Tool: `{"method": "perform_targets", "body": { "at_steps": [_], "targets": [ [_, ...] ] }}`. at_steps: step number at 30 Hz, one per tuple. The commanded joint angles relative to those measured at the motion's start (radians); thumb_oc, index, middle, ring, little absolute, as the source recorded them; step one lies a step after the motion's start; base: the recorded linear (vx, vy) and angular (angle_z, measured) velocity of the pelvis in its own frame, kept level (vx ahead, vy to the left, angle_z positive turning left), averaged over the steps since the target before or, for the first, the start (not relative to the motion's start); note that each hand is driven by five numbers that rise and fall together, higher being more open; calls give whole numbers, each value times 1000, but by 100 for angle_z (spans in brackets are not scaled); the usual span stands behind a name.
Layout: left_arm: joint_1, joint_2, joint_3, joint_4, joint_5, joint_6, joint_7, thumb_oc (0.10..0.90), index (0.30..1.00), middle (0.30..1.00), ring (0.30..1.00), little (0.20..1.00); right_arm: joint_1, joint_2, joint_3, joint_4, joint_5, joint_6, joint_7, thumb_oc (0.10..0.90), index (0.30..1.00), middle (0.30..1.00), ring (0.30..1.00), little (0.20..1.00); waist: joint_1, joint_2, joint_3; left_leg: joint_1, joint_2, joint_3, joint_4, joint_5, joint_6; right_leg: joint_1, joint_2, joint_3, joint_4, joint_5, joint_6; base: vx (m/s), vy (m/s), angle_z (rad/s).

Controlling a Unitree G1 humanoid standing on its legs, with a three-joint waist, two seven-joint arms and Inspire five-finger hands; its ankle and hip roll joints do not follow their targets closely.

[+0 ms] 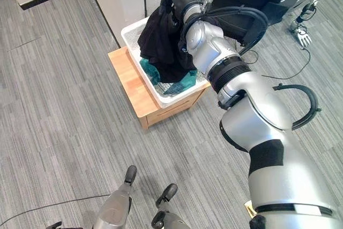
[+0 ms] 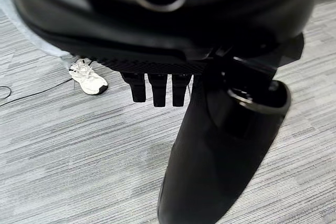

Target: Pick up bed clothes into laundry basket.

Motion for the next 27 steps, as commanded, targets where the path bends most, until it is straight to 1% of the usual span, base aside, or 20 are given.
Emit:
{"method": "perform_targets", "body": {
  "at_steps": [1, 5, 7, 13, 14, 15, 21, 27],
  "targets": [
    [14, 53, -64, 24, -29, 6, 60, 800, 900, 900, 900, 900, -142, 21, 14, 69, -70, -26, -72, 400, 300, 300, 300, 300, 20, -29, 7, -19, -52, -19, -48, 43, 6, 63, -38, 33, 3, -29, 101, 0, 0, 0],
    [14, 54, -61, 25, -41, 3, 56, 800, 900, 900, 900, 900, -151, 6, 22, 94, -84, -20, -71, 400, 300, 300, 300, 300, 23, -26, 14, -26, -53, -24, -48, 45, 5, 57, -39, 29, 3, -26, 102, -7, 1, 5],
    [23, 58, -45, 33, -56, 1, 56, 800, 900, 900, 900, 900, -177, -28, 40, 127, -96, -14, -70, 400, 300, 300, 300, 300, 26, -25, 22, -35, -55, -29, -48, 47, 4, 52, -37, 25, 3, -25, 104, -8, -4, 2],
    [30, 61, -32, 40, -65, 2, 51, 800, 900, 900, 900, 900, -183, -69, 58, 154, -108, -14, -64, 400, 300, 300, 300, 300, 28, -25, 31, -41, -52, -27, -48, 50, 3, 42, -38, 26, 3, -19, 106, -4, 3, 6],
    [32, 60, -30, 42, -67, 3, 43, 800, 900, 900, 900, 900, -179, -75, 59, 159, -100, -12, -52, 590, 585, 585, 585, 585, 27, -25, 34, -41, -51, -25, -48, 50, 3, 42, -37, 28, 3, -19, 106, 0, 0, 0],
    [32, 61, -28, 41, -69, 2, 41, 800, 900, 900, 900, 900, -177, -72, 63, 164, -102, -13, -39, 800, 900, 900, 900, 900, 27, -25, 36, -41, -49, -24, -48, 50, 3, 42, -37, 28, 3, -19, 106, 0, 0, 0],
    [23, 64, -40, 33, -61, 1, 35, 800, 900, 900, 900, 900, -190, -61, 72, 162, -104, -14, -39, 800, 900, 900, 900, 900, 21, -31, 36, -39, -45, -15, -48, 48, 2, 37, -36, 39, 3, -15, 107, 0, 1, -2],
    [17, 70, -32, 47, -56, 9, 43, 800, 900, 900, 900, 900, -224, -44, 73, 119, -86, -16, -49, 800, 900, 900, 900, 900, 10, -29, 23, -26, -43, -8, -48, 44, 1, 43, -36, 49, 3, -15, 107, -1, 17, -7]
  ]
}}
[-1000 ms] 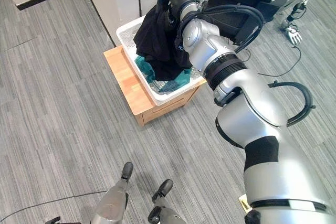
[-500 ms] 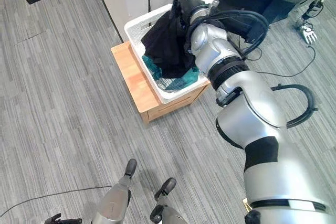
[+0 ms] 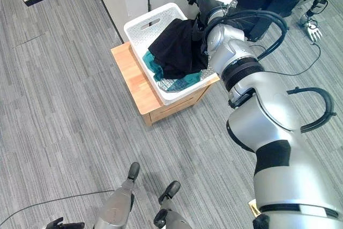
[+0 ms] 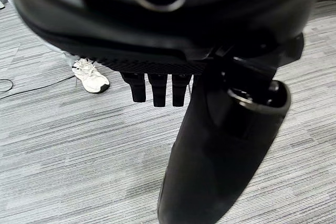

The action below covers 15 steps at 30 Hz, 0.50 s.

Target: Pick up bed clothes into laundry basket.

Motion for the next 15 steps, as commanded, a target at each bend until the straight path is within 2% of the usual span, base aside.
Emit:
{"method": "perform_targets", "body": {
  "at_steps": [1, 7, 14, 15],
  "targets": [
    [27, 74, -33, 69, -9, 12, 43, 800, 900, 900, 900, 900, -223, 16, 48, -26, -24, -32, -63, 800, 900, 900, 900, 900, 5, -36, 24, 23, -46, -5, -67, 38, 3, 82, -37, 46, 3, -24, 117, 3, 10, -6],
    [3, 97, -23, 89, 14, 20, 45, 800, 900, 900, 900, 900, -285, 9, 73, -78, -8, -33, -70, 800, 900, 900, 900, 900, -10, -48, -9, 49, -44, 3, -67, 29, -2, 101, -39, 47, 3, -27, 119, 11, 1, -4],
    [-23, 122, -8, 89, 37, 25, 48, 800, 900, 900, 900, 900, -416, -71, 137, -133, 42, -49, -98, 800, 900, 900, 900, 900, -50, -77, -73, 95, -47, 18, -67, 14, -3, 144, -42, 57, 3, -32, 124, 24, 2, -2],
    [-29, 125, -6, 91, 53, 25, 50, 800, 900, 900, 900, 900, -464, -114, 164, -130, 71, -66, -111, 800, 900, 900, 900, 900, -65, -84, -97, 115, -48, 23, -67, 8, -4, 160, -44, 56, 3, -36, 126, 31, 9, -9]
  ]
}}
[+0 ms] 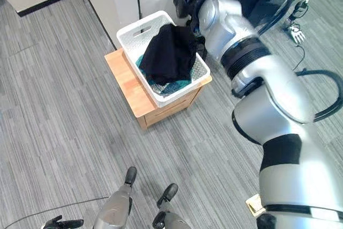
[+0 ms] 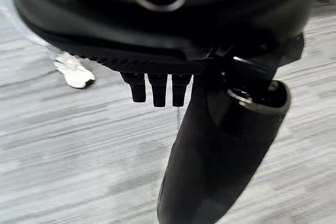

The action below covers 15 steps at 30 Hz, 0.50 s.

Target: Pick up bed clothes into laundry basket.

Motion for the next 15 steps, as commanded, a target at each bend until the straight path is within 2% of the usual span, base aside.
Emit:
{"method": "perform_targets", "body": {
  "at_steps": [1, 2, 3, 7, 8, 9, 12, 13, 14, 15],
  "targets": [
    [32, 114, -50, 58, 42, 16, 49, 800, 900, 900, 900, 900, -239, -20, 41, 73, 29, -44, -109, 800, 900, 900, 900, 900, -12, -79, -94, 31, -50, -3, -45, 7, -3, 96, -48, 32, 3, -38, 128, 40, 9, -16],
    [34, 113, -47, 59, 49, 18, 50, 800, 900, 900, 900, 900, -260, -57, 49, 78, 53, -50, -121, 800, 900, 900, 900, 900, -23, -82, -105, 41, -50, -1, -45, 5, -4, 104, -50, 32, 3, -39, 130, 48, 11, -7],
    [32, 110, -46, 63, 65, 22, 55, 800, 900, 900, 900, 900, -297, -131, 55, 39, 118, -78, -144, 800, 900, 900, 900, 900, -50, -87, -131, 64, -48, 12, -45, -1, -5, 119, -50, 39, 3, -41, 133, 63, 15, -6],
    [44, 90, -22, 72, 72, 32, 53, 800, 900, 900, 900, 900, -309, -290, 55, -93, 242, -138, -154, 800, 900, 900, 900, 900, -101, -96, -179, 95, -43, 36, -45, -7, -6, 135, -49, 55, 3, -42, 136, 34, 7, -15],
    [44, 90, -22, 72, 72, 32, 53, 800, 900, 900, 900, 900, -309, -290, 55, -93, 242, -138, -154, 800, 900, 900, 900, 900, -102, -96, -180, 94, -43, 36, -45, -6, -6, 134, -49, 55, 3, -42, 136, 28, 6, -38],
    [51, 76, 6, 79, 66, 38, 52, 800, 900, 900, 900, 900, -280, -401, 50, -171, 317, -168, -130, 800, 900, 900, 900, 900, -134, -93, -197, 119, -39, 54, -45, -17, -6, 148, -48, 67, 3, -44, 139, 21, 0, -28],
    [73, 46, 68, 82, 37, 44, 45, 800, 900, 900, 900, 900, -135, -600, -4, -378, 411, -203, -75, 800, 900, 900, 900, 900, -182, -85, -223, 148, -33, 88, -45, -21, -5, 155, -42, 97, 3, -41, 139, 16, 13, -28],
    [83, 20, 88, 81, 34, 46, 43, 800, 900, 900, 900, 900, -28, -679, -65, -458, 418, -221, -63, 800, 900, 900, 900, 900, -196, -71, -224, 163, -30, 101, -45, -29, -4, 164, -41, 104, 3, -43, 140, -3, 19, -37],
    [85, 26, 88, 81, 34, 46, 44, 800, 900, 900, 900, 900, -5, -682, -87, -464, 414, -219, -64, 800, 900, 900, 900, 900, -195, -78, -227, 160, -31, 102, -45, -26, -4, 161, -42, 104, 3, -40, 139, 12, 21, -58],
    [96, -53, 125, 70, 36, 52, 39, 800, 900, 900, 900, 900, 343, -809, -360, -611, 440, -249, -58, 800, 900, 900, 900, 900, -239, -22, -235, 173, -30, 116, -45, -33, 0, 165, -43, 116, 3, -40, 139, 4, 7, -56]
  ]
}}
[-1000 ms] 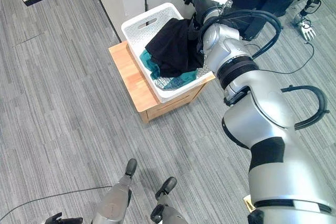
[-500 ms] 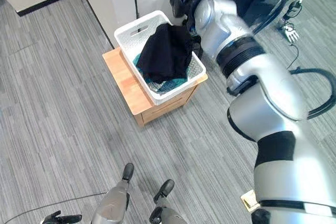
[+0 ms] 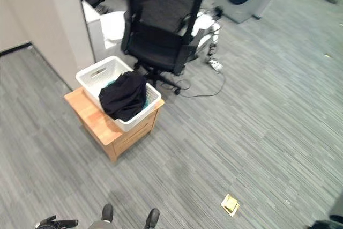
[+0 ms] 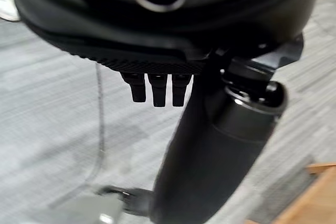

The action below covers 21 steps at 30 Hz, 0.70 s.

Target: Pick up bed clothes into laundry basket.

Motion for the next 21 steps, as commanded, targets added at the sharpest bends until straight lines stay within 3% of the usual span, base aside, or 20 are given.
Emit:
{"method": "perform_targets", "body": {
  "at_steps": [1, 2, 3, 4, 5, 6, 7, 9, 10, 11, 13, 14, 17, 18, 20, 21],
  "targets": [
    [54, -81, 32, 57, 9, 16, 33, 800, 900, 900, 900, 900, 518, -79, -490, -51, 72, -53, 13, 800, 900, 900, 900, 900, -35, 80, -36, -16, -24, -20, -1, -28, -9, 64, -40, -7, 3, -42, 121, 13, 6, -42],
    [56, -62, 30, 56, 9, 16, 32, 800, 900, 900, 900, 900, 600, -71, -571, -68, 64, -51, 12, 800, 900, 900, 900, 900, -32, 62, -39, -18, -25, -21, -1, -27, -9, 63, -41, -8, 3, -42, 121, 32, -8, 4],
    [73, -103, 67, 34, 24, 20, 17, 800, 900, 900, 900, 900, 1197, 101, -1031, -156, 0, -50, 14, 800, 900, 900, 900, 900, -82, 73, -46, -3, -24, -20, -1, -40, -5, 74, -41, -6, 3, -50, 121, 17, -6, 5],
    [72, -83, 50, 33, 25, 21, 16, 800, 900, 900, 900, 900, 1285, 121, -1117, -188, -6, -44, 16, 800, 900, 900, 900, 900, -65, 55, -48, -8, -25, -22, -1, -35, -4, 71, -42, -9, 3, -47, 120, 24, -24, 22],
    [72, -83, 55, 26, 44, 32, -2, 800, 900, 900, 900, 900, 1628, 294, -1349, -263, -129, -2, 29, 800, 900, 900, 900, 900, -53, 55, -50, -4, -26, -22, -1, -39, 0, 72, -44, -7, 3, -52, 120, -7, -31, 1],
    [75, -86, 70, 27, 51, 36, -13, 800, 900, 900, 900, 900, 1691, 332, -1375, -262, -158, 17, 41, 800, 900, 900, 900, 900, -60, 60, -50, -4, -25, -19, -1, -38, 0, 70, -44, -6, 3, -51, 120, 6, -42, 0],
    [81, -90, 68, 26, 59, 37, -16, 800, 900, 900, 900, 900, 1757, 433, -1386, -243, -153, 28, 45, 800, 900, 900, 900, 900, -55, 64, -51, 0, -25, -19, -1, -39, 1, 73, -44, -6, 3, -53, 119, 9, -39, -22],
    [95, -117, 56, 14, 73, 36, -37, 800, 900, 900, 900, 900, 1836, 717, -1330, -114, -176, 56, 9, 800, 900, 900, 900, 900, -68, 81, -48, 12, -23, -18, -1, -45, 4, 80, -41, 0, 3, -60, 116, 10, -54, -36],
    [95, -115, 56, 13, 73, 36, -37, 800, 900, 900, 900, 900, 1836, 720, -1330, -115, -177, 56, 8, 800, 900, 900, 900, 900, -68, 79, -50, 8, -24, -17, -1, -40, 4, 76, -42, 0, 3, -56, 115, 4, -41, -43],
    [101, -122, 51, 8, 66, 32, -43, 800, 900, 900, 900, 900, 1838, 773, -1295, -34, -184, 67, -11, 800, 900, 900, 900, 900, -71, 86, -49, 14, -22, -16, -1, -46, 4, 81, -40, 3, 3, -61, 114, -16, -25, -22],
    [104, -129, 22, 4, 53, 23, -68, 800, 900, 900, 900, 900, 1801, 879, -1238, 216, -142, 73, -58, 800, 900, 900, 900, 900, -79, 97, -46, 19, -19, -12, -1, -46, 6, 82, -37, 8, 3, -63, 111, -3, -41, -9],
    [97, -121, -10, -7, 44, 19, -76, 800, 900, 900, 900, 900, 1762, 926, -1188, 428, -112, 78, -87, 800, 900, 900, 900, 900, -82, 105, -41, 23, -17, -9, -1, -48, 5, 84, -35, 11, 3, -66, 109, -11, -34, -1],
    [91, -120, -23, -12, 30, 18, -79, 800, 900, 900, 900, 900, 1745, 945, -1163, 502, -99, 79, -93, 800, 900, 900, 900, 900, -86, 109, -41, 19, -16, -8, -1, -44, 5, 78, -35, 11, 3, -63, 108, -12, -13, 3],
    [80, -117, -55, -19, 18, 9, -94, 800, 900, 900, 900, 900, 1717, 984, -1117, 704, -66, 88, -78, 800, 900, 900, 900, 900, -88, 117, -37, 23, -14, -6, -1, -46, 4, 80, -34, 12, 3, -64, 107, 0, 0, 0],
    [68, -106, -109, -27, 49, 9, -106, 800, 900, 900, 900, 900, 1706, 1034, -1052, 908, -90, 131, -49, 800, 900, 900, 900, 900, -88, 125, -35, 28, -12, -8, -1, -47, 1, 86, -34, 7, 3, -67, 103, 0, -26, 4],
    [68, -105, -109, -26, 49, 8, -106, 800, 900, 900, 900, 900, 1704, 1034, -1051, 910, -90, 129, -49, 800, 900, 900, 900, 900, -88, 125, -35, 28, -12, -8, -1, -47, 1, 86, -34, 7, 3, -68, 103, 25, -33, 9]
  ]
}}
